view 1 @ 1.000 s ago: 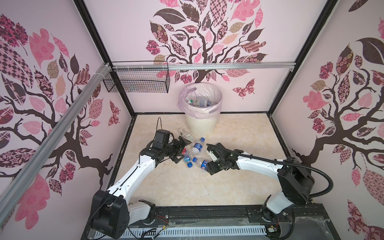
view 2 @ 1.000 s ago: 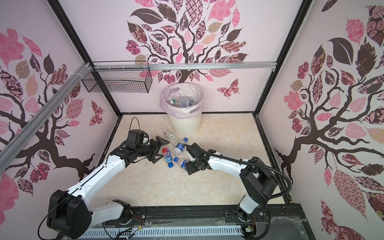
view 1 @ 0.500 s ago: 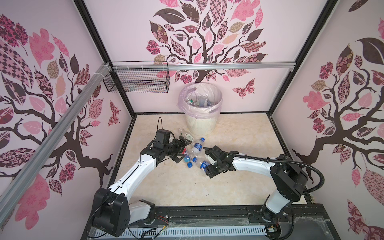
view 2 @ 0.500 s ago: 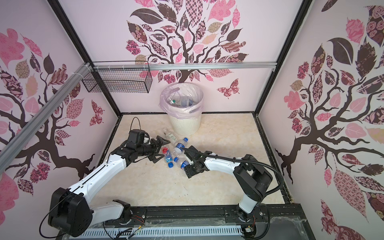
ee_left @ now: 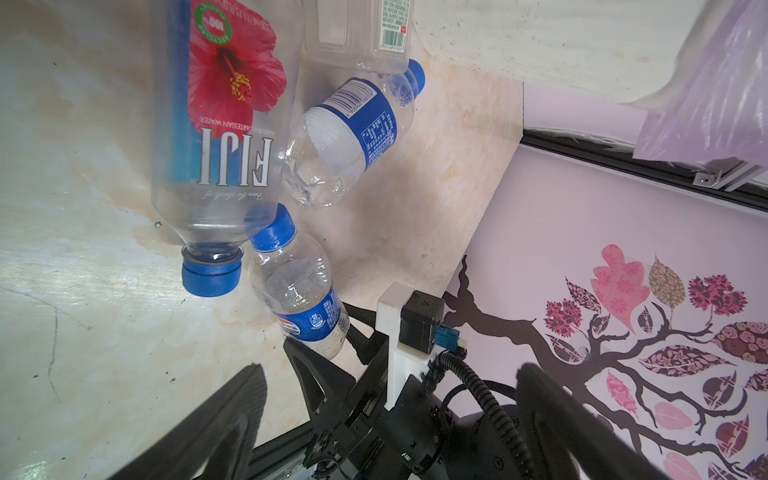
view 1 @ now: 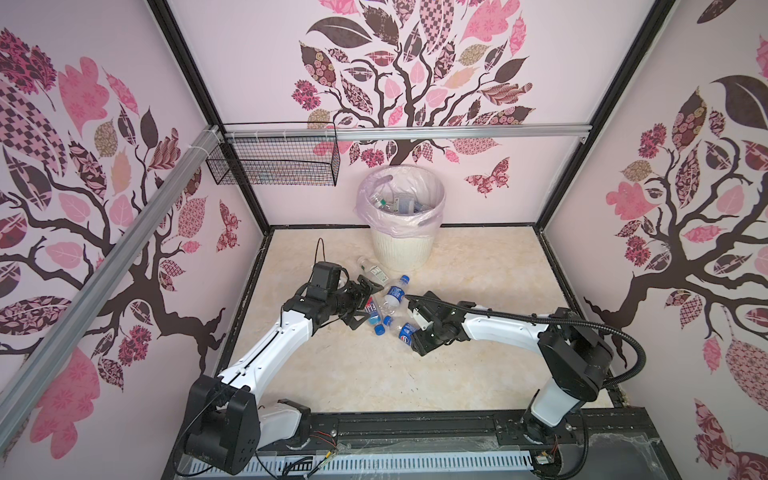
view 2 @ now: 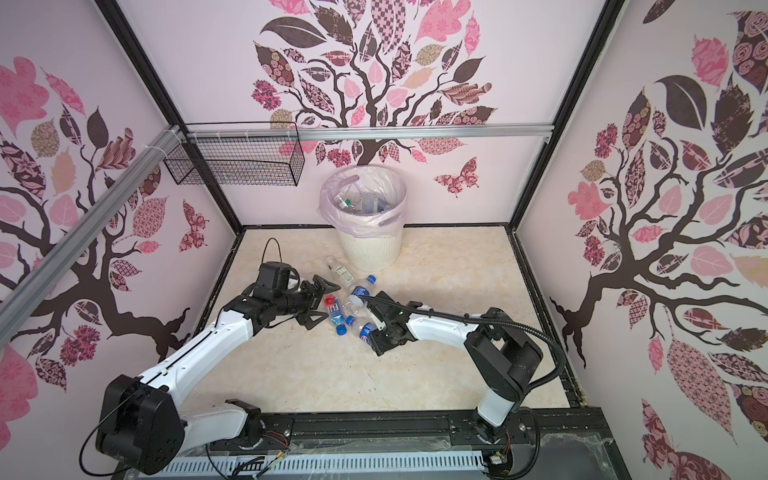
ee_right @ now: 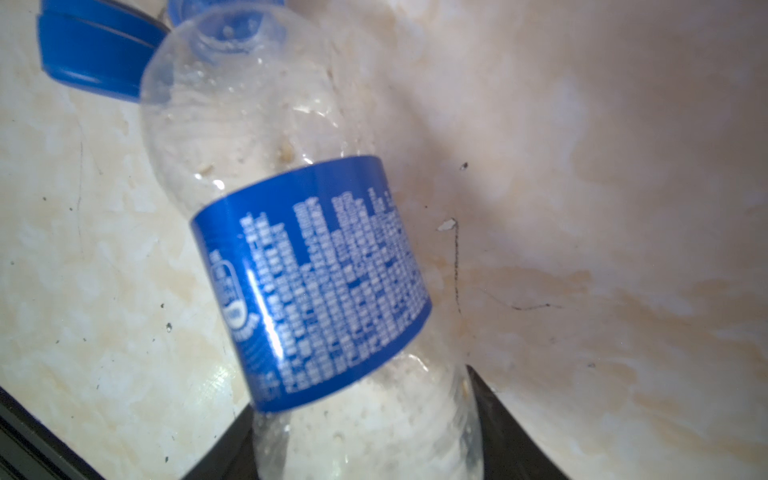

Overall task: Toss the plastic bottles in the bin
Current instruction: 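Close the right gripper around the blue-label bottle's middle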

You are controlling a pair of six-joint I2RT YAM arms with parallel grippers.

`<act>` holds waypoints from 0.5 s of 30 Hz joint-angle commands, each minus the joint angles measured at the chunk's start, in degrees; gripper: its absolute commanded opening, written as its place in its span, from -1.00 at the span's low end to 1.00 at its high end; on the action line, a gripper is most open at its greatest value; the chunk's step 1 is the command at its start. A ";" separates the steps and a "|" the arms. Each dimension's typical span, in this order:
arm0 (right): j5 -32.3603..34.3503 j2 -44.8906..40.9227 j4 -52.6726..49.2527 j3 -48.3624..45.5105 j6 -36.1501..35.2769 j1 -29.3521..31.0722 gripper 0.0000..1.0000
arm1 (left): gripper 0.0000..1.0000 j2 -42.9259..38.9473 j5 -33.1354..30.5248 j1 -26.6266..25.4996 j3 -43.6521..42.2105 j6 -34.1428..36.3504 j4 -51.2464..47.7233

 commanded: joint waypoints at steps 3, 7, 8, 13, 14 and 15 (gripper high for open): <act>0.14 -0.53 -2.71 1.71 -0.06 0.39 0.07 | 0.94 -0.93 -0.11 -0.06 -0.85 -0.09 0.30; 1.18 -2.58 -4.52 2.94 0.67 0.36 0.02 | 0.94 -0.69 -0.04 -0.06 0.45 0.30 -0.31; 1.59 -3.13 -4.88 3.21 0.89 0.36 0.01 | 0.94 -0.53 0.03 -0.11 0.71 0.24 -0.26; 2.35 -4.45 -7.06 6.22 1.37 0.36 -0.02 | 0.94 -0.54 0.59 -0.07 0.90 -2.40 0.62; 2.35 -4.43 -7.50 7.20 1.48 0.35 -0.02 | 0.94 -0.62 0.75 -0.13 0.76 -3.15 1.16; 2.50 -4.53 -8.17 8.06 1.48 0.36 -0.02 | 0.94 -0.85 0.77 -0.08 0.70 -4.01 1.73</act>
